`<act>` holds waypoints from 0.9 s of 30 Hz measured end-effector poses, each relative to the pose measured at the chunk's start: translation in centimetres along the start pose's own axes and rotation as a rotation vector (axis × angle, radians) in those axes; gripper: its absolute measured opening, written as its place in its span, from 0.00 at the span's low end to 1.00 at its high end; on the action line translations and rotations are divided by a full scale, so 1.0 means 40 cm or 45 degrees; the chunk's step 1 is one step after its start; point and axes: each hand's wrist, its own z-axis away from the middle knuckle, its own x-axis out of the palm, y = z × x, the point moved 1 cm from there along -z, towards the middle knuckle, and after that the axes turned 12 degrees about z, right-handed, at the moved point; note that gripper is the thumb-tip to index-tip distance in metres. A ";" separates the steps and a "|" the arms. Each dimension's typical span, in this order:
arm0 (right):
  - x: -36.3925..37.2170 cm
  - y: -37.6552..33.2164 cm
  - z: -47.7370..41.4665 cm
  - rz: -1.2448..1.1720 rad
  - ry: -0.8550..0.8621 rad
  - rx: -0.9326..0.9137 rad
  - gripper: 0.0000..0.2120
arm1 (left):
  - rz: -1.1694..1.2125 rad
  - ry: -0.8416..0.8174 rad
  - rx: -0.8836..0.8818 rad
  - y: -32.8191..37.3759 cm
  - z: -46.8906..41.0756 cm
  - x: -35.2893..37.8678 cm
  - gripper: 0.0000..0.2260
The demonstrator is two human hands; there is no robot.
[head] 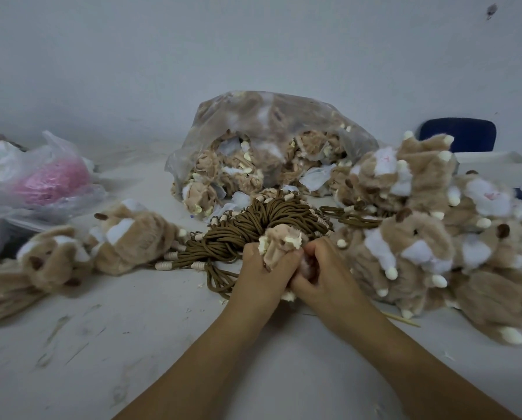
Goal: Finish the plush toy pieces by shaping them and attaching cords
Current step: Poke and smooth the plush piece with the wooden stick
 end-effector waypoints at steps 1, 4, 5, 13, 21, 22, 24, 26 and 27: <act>-0.001 0.000 0.000 0.008 0.003 -0.009 0.09 | -0.005 -0.002 0.014 -0.003 -0.001 0.002 0.28; 0.001 -0.003 0.003 0.042 0.006 -0.019 0.12 | -0.048 0.052 0.070 -0.004 0.002 0.000 0.20; 0.003 -0.002 0.003 0.055 0.007 -0.011 0.11 | -0.066 0.060 0.086 -0.004 0.002 -0.003 0.17; -0.004 -0.011 -0.001 0.001 0.022 -0.062 0.08 | -0.101 -0.026 0.212 -0.001 0.005 0.000 0.06; -0.026 0.019 -0.014 0.039 -0.001 -0.092 0.04 | -1.056 -0.198 1.184 0.003 0.012 0.026 0.29; -0.028 0.022 -0.017 0.005 -0.019 -0.053 0.07 | -1.154 -0.286 1.137 -0.006 0.017 0.032 0.31; -0.030 0.027 -0.022 0.059 -0.046 0.018 0.10 | -1.253 -0.355 0.986 -0.027 0.019 0.037 0.33; -0.028 0.021 -0.020 0.211 -0.070 -0.002 0.06 | -1.299 -0.274 0.964 -0.034 0.014 0.033 0.32; -0.026 0.012 -0.018 0.300 -0.076 -0.030 0.05 | -1.313 -0.216 0.985 -0.033 0.011 0.028 0.30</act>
